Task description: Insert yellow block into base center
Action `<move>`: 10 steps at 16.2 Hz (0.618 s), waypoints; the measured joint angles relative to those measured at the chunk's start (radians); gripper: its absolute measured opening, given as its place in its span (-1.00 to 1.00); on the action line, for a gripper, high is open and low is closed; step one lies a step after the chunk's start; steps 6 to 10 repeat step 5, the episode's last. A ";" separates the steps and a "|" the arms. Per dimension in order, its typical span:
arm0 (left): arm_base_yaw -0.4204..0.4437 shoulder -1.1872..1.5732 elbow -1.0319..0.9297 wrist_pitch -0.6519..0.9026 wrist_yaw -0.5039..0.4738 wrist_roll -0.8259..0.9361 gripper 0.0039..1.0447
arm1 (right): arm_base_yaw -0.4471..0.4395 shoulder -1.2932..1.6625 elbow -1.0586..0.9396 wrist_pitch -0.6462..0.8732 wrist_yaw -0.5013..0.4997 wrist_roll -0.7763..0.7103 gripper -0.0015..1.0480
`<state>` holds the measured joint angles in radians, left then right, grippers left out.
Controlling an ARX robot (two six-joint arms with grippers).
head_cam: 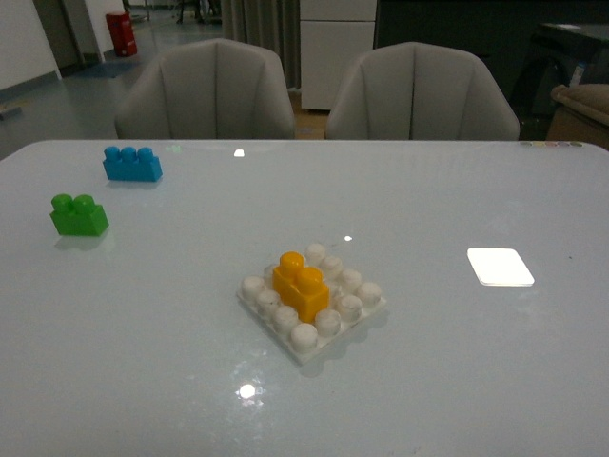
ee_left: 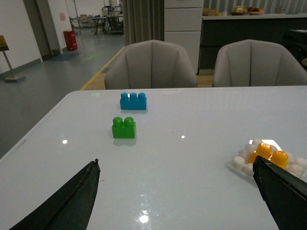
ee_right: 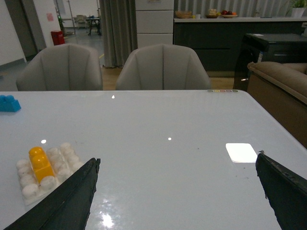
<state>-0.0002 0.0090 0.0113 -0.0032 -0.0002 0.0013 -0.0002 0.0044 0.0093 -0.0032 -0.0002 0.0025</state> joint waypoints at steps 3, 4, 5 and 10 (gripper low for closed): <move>0.000 0.000 0.000 0.000 0.000 0.000 0.88 | 0.000 0.000 0.000 0.000 0.000 0.000 0.87; 0.000 0.000 0.000 0.000 0.000 0.000 0.88 | 0.000 0.000 0.000 0.000 0.000 0.000 0.87; 0.000 0.000 0.000 0.000 0.000 0.000 0.88 | 0.000 0.000 0.000 0.000 0.000 0.000 0.87; 0.000 0.000 0.000 0.000 0.000 0.000 0.88 | 0.000 0.000 0.000 0.000 0.000 0.000 0.87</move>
